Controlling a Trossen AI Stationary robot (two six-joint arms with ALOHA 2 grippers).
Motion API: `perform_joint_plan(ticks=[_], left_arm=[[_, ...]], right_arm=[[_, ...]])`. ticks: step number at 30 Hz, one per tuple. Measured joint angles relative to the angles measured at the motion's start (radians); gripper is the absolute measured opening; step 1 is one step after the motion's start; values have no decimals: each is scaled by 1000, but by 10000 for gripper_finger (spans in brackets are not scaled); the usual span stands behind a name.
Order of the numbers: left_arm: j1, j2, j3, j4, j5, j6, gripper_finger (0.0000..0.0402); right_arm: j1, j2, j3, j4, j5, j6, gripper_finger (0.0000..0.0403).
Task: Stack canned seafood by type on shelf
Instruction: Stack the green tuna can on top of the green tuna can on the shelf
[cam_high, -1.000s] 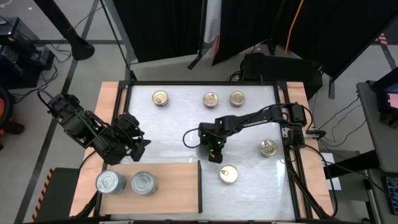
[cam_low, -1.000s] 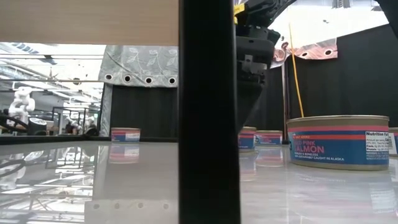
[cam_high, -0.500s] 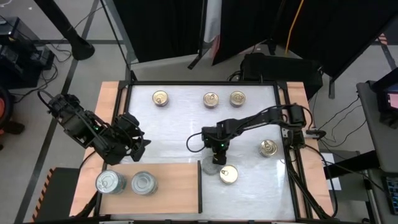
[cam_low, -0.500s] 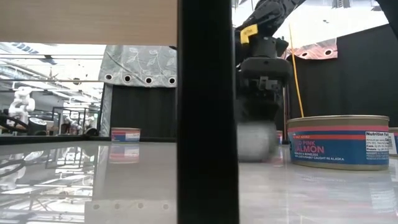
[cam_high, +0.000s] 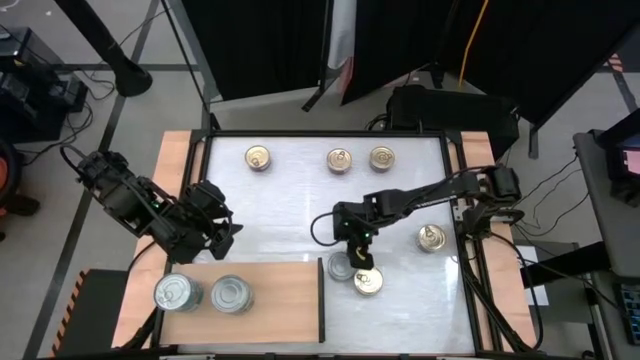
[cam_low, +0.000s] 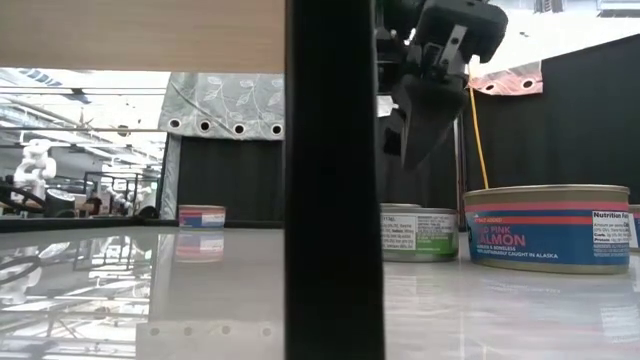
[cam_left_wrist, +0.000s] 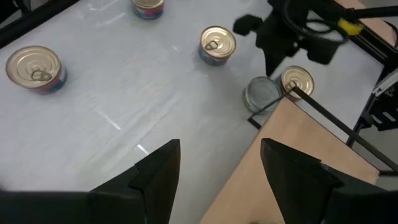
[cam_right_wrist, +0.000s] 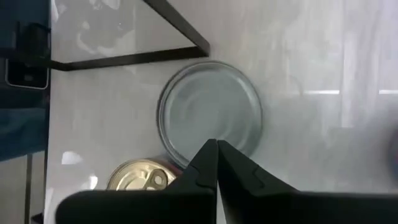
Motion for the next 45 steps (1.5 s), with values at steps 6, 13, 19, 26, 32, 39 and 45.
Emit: perform_joint_plan(ticks=[6,13,19,26,32,39,45], left_arm=[[5,0,0,0,-4,2,228],[5,0,0,0,5,-2,228],[9,0,0,0,12,-2,228],[38,0,0,0,18,-1,228],[50,0,0,0,18,-1,228],[49,0,0,0,18,0,228],[49,0,0,0,21,0,228]], right_arm=[[21,0,-109,95,4,92,0],[18,-5,-180,152,13,116,0],[18,-5,-182,172,22,116,0],[0,-2,-182,179,69,116,0],[-38,8,-190,162,116,108,0],[-81,2,-201,163,85,90,0],[-114,-21,-208,132,110,87,0]])
